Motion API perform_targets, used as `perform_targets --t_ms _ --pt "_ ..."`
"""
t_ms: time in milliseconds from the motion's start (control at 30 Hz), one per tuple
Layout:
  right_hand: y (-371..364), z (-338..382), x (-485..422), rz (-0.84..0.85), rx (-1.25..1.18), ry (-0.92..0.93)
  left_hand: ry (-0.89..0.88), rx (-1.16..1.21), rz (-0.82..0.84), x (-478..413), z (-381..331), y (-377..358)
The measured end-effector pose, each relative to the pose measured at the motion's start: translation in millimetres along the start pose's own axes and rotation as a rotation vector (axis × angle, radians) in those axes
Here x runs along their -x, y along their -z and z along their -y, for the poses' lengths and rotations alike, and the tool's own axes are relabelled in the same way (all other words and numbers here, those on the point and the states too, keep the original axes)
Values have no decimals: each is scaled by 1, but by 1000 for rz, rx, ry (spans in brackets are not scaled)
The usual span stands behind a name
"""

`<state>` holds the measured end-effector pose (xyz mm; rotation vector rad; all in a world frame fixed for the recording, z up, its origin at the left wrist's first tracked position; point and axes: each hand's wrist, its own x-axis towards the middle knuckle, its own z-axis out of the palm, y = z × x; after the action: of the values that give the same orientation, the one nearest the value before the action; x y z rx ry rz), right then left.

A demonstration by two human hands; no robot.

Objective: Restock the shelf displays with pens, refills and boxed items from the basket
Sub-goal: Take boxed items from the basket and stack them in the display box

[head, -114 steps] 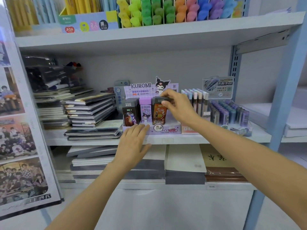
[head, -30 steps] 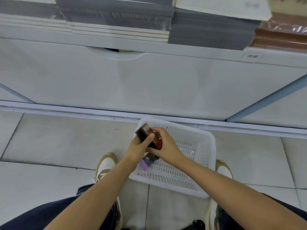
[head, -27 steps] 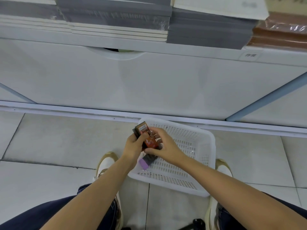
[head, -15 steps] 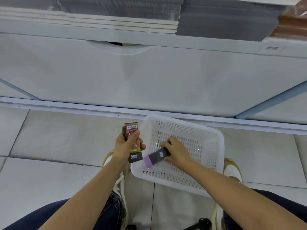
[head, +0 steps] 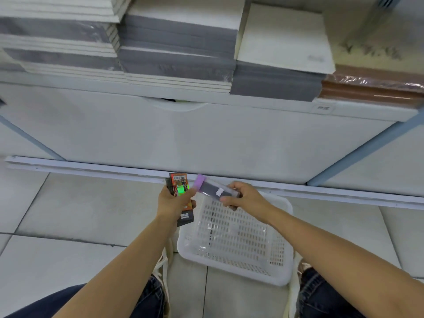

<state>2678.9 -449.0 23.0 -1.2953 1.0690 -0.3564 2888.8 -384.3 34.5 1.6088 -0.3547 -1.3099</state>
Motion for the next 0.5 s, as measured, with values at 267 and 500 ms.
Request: perform_targets --t_ms 267,500 --pt "-18 117 30 -57 121 357 -262 168 31 61 -106 -29" --pt "-21 211 68 -157 73 571 -422 198 134 117 -187 -35"
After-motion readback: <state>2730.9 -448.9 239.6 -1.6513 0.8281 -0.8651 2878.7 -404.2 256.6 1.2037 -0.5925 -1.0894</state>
